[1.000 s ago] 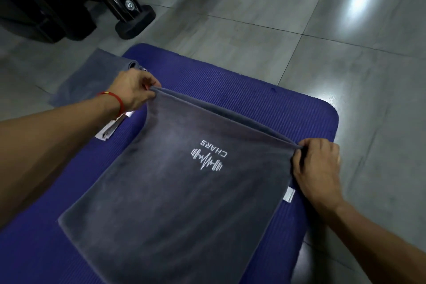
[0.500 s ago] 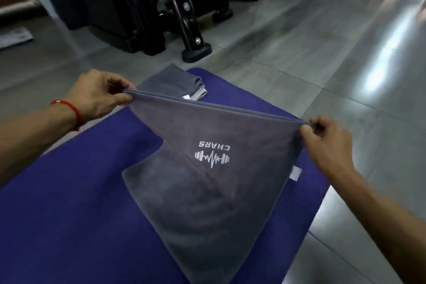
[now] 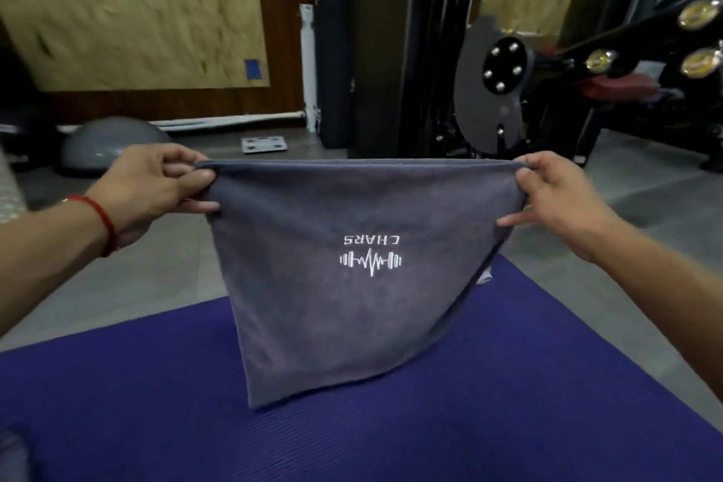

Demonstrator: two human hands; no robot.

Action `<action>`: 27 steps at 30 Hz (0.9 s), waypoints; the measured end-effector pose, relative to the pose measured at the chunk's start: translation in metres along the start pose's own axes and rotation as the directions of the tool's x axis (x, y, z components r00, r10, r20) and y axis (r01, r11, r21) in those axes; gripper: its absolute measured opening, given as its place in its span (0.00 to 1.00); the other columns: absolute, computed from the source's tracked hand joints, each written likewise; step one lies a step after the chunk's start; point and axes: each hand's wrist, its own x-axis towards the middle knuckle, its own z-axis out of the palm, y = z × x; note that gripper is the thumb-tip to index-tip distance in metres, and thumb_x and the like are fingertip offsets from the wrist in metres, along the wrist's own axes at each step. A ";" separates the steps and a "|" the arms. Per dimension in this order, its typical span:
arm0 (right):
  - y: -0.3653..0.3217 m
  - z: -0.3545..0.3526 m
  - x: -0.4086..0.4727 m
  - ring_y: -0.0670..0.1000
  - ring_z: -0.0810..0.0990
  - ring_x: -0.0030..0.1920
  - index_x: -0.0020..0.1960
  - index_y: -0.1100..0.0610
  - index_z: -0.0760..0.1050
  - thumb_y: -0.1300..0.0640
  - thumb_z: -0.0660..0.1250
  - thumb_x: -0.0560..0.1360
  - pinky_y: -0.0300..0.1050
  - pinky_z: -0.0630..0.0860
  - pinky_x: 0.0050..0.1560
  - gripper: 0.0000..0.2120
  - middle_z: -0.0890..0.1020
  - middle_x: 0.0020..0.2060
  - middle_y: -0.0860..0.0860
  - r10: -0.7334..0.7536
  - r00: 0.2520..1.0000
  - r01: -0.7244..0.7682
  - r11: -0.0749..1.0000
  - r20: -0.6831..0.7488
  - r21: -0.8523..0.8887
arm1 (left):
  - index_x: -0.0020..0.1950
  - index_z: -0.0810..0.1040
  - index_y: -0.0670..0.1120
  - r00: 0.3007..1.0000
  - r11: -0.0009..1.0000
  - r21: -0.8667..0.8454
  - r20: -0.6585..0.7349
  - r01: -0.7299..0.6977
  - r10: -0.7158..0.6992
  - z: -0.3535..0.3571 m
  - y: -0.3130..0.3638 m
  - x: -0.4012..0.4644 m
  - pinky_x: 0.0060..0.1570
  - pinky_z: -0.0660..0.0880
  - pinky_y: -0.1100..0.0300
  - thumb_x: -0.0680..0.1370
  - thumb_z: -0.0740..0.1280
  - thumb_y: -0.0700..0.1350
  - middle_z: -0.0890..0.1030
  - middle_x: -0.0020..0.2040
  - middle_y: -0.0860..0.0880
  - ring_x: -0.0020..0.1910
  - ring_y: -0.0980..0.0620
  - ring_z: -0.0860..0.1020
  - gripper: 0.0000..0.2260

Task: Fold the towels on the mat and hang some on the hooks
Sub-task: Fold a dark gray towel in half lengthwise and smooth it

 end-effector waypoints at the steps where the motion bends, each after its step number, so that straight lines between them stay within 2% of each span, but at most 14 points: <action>1: -0.008 0.007 0.002 0.60 0.86 0.40 0.61 0.58 0.74 0.59 0.58 0.86 0.67 0.83 0.49 0.09 0.80 0.53 0.64 -0.023 1.000 0.023 0.999 0.020 -0.029 | 0.51 0.79 0.43 1.000 1.000 -0.006 -0.018 -0.007 0.007 -0.014 -0.001 -0.009 0.38 0.83 0.62 0.80 0.67 0.35 0.85 0.40 0.44 0.42 0.52 0.85 0.04; 3: -0.022 0.021 0.004 0.62 0.86 0.36 0.60 0.58 0.75 0.59 0.58 0.86 0.68 0.82 0.50 0.09 0.82 0.47 0.62 -0.069 0.995 0.075 0.993 0.073 -0.088 | 0.50 0.80 0.43 0.999 1.000 -0.002 -0.054 0.005 -0.005 -0.040 -0.005 -0.026 0.37 0.82 0.65 0.79 0.68 0.36 0.85 0.37 0.49 0.38 0.54 0.85 0.04; 6: -0.038 0.043 0.004 0.61 0.86 0.35 0.55 0.56 0.78 0.58 0.58 0.85 0.63 0.83 0.49 0.09 0.83 0.44 0.55 -0.111 0.984 0.129 0.984 0.140 -0.124 | 0.49 0.81 0.41 0.993 0.999 0.000 -0.112 0.043 -0.043 -0.070 -0.016 -0.049 0.36 0.80 0.68 0.78 0.69 0.38 0.85 0.36 0.48 0.34 0.56 0.83 0.02; 8: -0.042 0.061 0.007 0.60 0.86 0.33 0.53 0.54 0.78 0.58 0.59 0.85 0.60 0.83 0.47 0.10 0.83 0.44 0.55 -0.126 0.981 0.146 0.982 0.150 -0.124 | 0.51 0.81 0.39 0.986 0.997 -0.034 -0.151 0.068 -0.072 -0.082 -0.026 -0.058 0.35 0.80 0.69 0.79 0.69 0.39 0.84 0.40 0.45 0.36 0.57 0.82 0.04; 11: -0.038 0.097 0.020 0.59 0.86 0.32 0.55 0.56 0.77 0.58 0.58 0.85 0.60 0.84 0.45 0.09 0.83 0.45 0.56 -0.127 0.981 0.149 0.977 0.146 -0.150 | 0.49 0.81 0.40 0.967 0.995 -0.006 -0.235 0.100 -0.099 -0.086 -0.041 -0.057 0.31 0.78 0.70 0.80 0.68 0.39 0.79 0.43 0.43 0.39 0.53 0.78 0.04; 14: -0.024 0.140 0.042 0.60 0.87 0.43 0.56 0.57 0.76 0.57 0.58 0.86 0.60 0.85 0.46 0.09 0.79 0.49 0.56 -0.063 0.983 0.071 0.997 0.173 -0.040 | 0.45 0.77 0.42 0.923 0.985 -0.016 -0.347 0.173 -0.168 -0.080 -0.056 -0.041 0.32 0.81 0.65 0.82 0.66 0.39 0.76 0.44 0.42 0.40 0.48 0.76 0.06; 16: -0.013 0.167 0.054 0.60 0.84 0.54 0.54 0.56 0.76 0.57 0.58 0.85 0.58 0.85 0.48 0.08 0.78 0.55 0.59 -0.014 0.981 0.005 0.999 0.195 0.047 | 0.44 0.73 0.45 0.898 0.964 -0.122 -0.352 0.236 -0.265 -0.072 -0.068 -0.029 0.37 0.84 0.55 0.84 0.62 0.41 0.73 0.45 0.43 0.46 0.45 0.76 0.09; 19: 0.001 0.193 0.069 0.57 0.81 0.58 0.53 0.53 0.75 0.57 0.57 0.85 0.58 0.84 0.52 0.08 0.78 0.58 0.59 -0.013 0.984 -0.007 0.994 0.179 0.109 | 0.44 0.70 0.48 0.862 0.940 -0.183 -0.379 0.287 -0.337 -0.061 -0.085 -0.012 0.47 0.83 0.45 0.86 0.59 0.43 0.74 0.47 0.44 0.53 0.42 0.76 0.10; 22: 0.004 0.196 0.084 0.57 0.79 0.60 0.53 0.52 0.73 0.57 0.57 0.86 0.56 0.83 0.56 0.07 0.77 0.55 0.57 -0.064 0.986 0.029 0.976 0.154 0.216 | 0.45 0.69 0.51 0.874 0.966 -0.194 -0.421 0.174 -0.242 -0.051 -0.083 0.000 0.53 0.79 0.47 0.86 0.57 0.44 0.74 0.49 0.45 0.50 0.47 0.77 0.10; 25: 0.003 0.183 0.092 0.54 0.79 0.57 0.48 0.49 0.73 0.57 0.57 0.86 0.52 0.84 0.54 0.10 0.76 0.49 0.53 -0.086 0.985 0.041 0.959 0.149 0.281 | 0.47 0.69 0.51 0.908 0.986 -0.157 -0.403 0.054 -0.114 -0.047 -0.071 -0.003 0.48 0.81 0.53 0.86 0.57 0.44 0.75 0.50 0.47 0.48 0.50 0.79 0.08; 27: 0.009 0.172 0.084 0.53 0.80 0.54 0.50 0.51 0.73 0.58 0.57 0.86 0.49 0.85 0.49 0.09 0.76 0.48 0.52 -0.133 0.979 0.084 0.954 0.157 0.288 | 0.48 0.70 0.51 0.930 0.983 -0.182 -0.358 0.017 -0.082 -0.047 -0.073 -0.017 0.48 0.83 0.55 0.86 0.58 0.44 0.77 0.52 0.46 0.48 0.50 0.82 0.08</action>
